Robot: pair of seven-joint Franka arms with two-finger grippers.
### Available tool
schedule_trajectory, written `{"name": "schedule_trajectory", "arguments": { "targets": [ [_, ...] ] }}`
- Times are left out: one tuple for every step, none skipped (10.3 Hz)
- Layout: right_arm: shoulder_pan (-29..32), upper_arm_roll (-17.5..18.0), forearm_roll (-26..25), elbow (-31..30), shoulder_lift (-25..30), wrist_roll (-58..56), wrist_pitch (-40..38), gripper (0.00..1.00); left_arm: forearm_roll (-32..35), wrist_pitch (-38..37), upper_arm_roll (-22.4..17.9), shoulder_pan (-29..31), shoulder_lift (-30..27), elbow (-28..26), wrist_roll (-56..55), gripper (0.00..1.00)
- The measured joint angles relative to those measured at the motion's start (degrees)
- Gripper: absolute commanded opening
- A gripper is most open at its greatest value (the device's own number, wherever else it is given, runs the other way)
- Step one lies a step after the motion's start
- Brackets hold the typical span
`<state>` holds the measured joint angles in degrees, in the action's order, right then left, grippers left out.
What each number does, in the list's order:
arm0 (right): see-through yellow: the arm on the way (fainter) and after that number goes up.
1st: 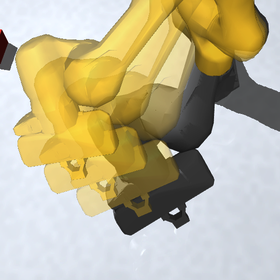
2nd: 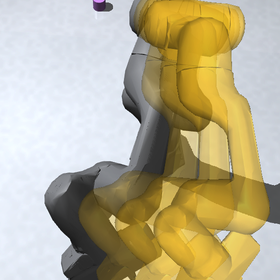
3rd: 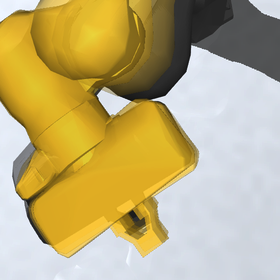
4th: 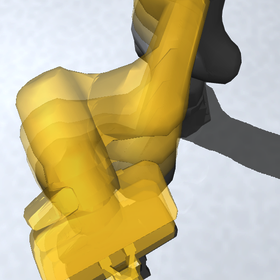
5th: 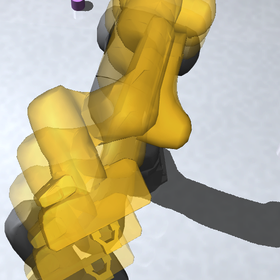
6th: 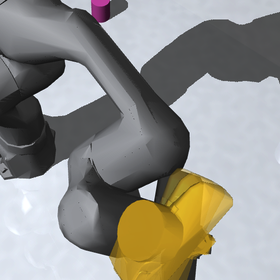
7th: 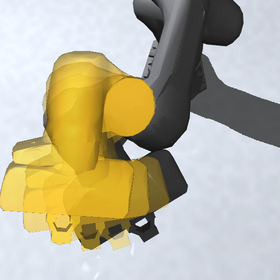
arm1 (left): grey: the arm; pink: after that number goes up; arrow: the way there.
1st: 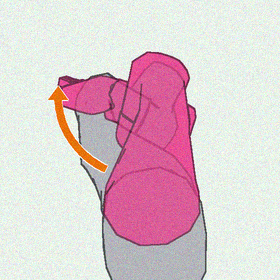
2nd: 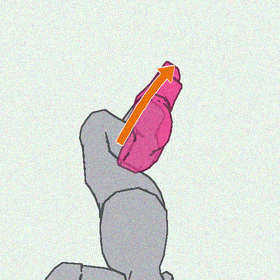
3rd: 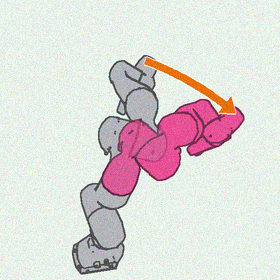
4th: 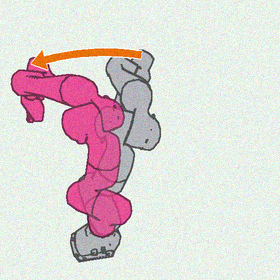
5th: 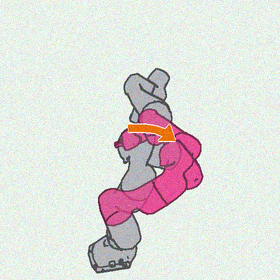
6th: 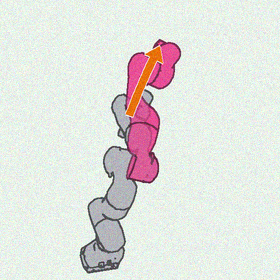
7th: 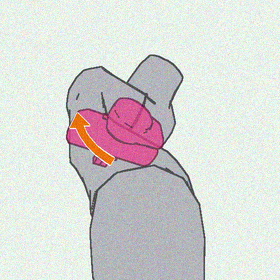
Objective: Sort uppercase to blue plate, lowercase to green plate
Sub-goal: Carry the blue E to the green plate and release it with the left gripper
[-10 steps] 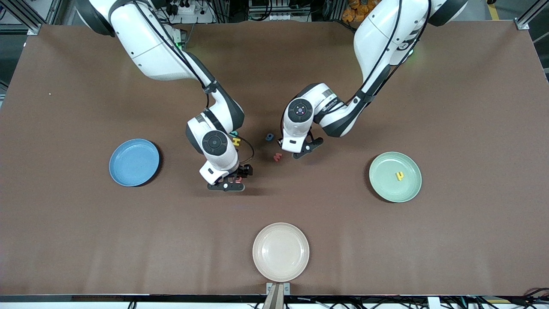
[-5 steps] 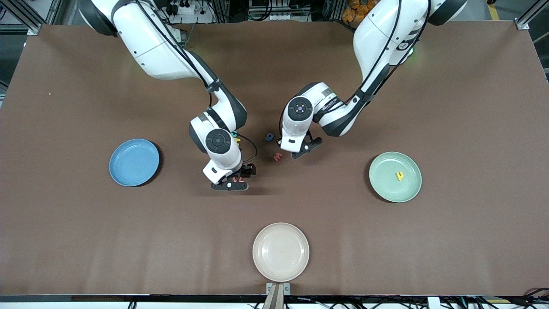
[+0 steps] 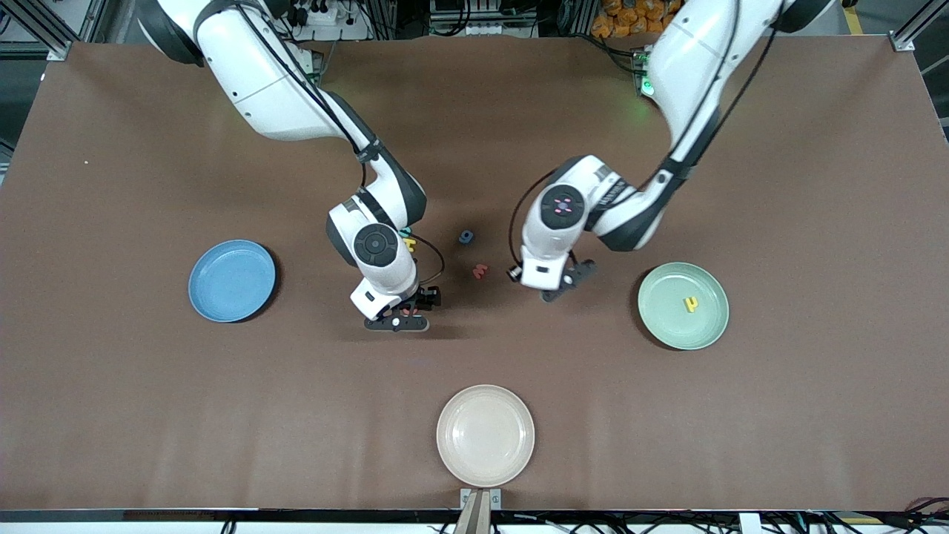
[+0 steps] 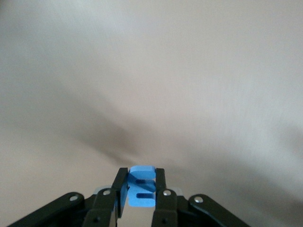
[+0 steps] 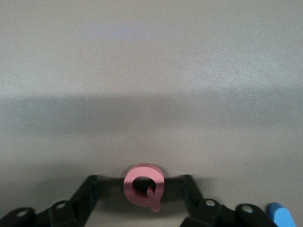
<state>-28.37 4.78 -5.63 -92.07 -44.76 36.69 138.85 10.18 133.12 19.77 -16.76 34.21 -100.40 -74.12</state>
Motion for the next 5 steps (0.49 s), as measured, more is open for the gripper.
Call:
{"name": "schedule_trajectory", "arguments": {
  "targets": [
    [-0.01,0.04,0.00,0.36,0.04,0.00,-0.01,0.09,0.00,-0.69,-0.05,3.55,-1.90,0.35,4.03,0.00],
    [-0.01,0.05,0.01,0.58,0.09,0.00,-0.12,0.01,0.01,-1.53,-0.08,6.60,-2.92,0.97,8.05,0.00],
    [-0.02,0.05,0.00,0.63,0.12,0.00,-0.20,0.00,0.01,-2.50,-0.11,9.46,-3.29,1.54,12.49,0.00],
    [-0.02,0.05,-0.02,0.64,0.13,-0.03,-0.21,0.00,0.01,-3.09,-0.12,11.92,-3.34,1.65,16.29,0.00],
    [-0.02,0.04,-0.02,0.64,0.12,-0.06,-0.21,0.00,0.01,-4.00,-0.12,14.12,-3.26,1.59,19.32,0.00]
  ]
}}
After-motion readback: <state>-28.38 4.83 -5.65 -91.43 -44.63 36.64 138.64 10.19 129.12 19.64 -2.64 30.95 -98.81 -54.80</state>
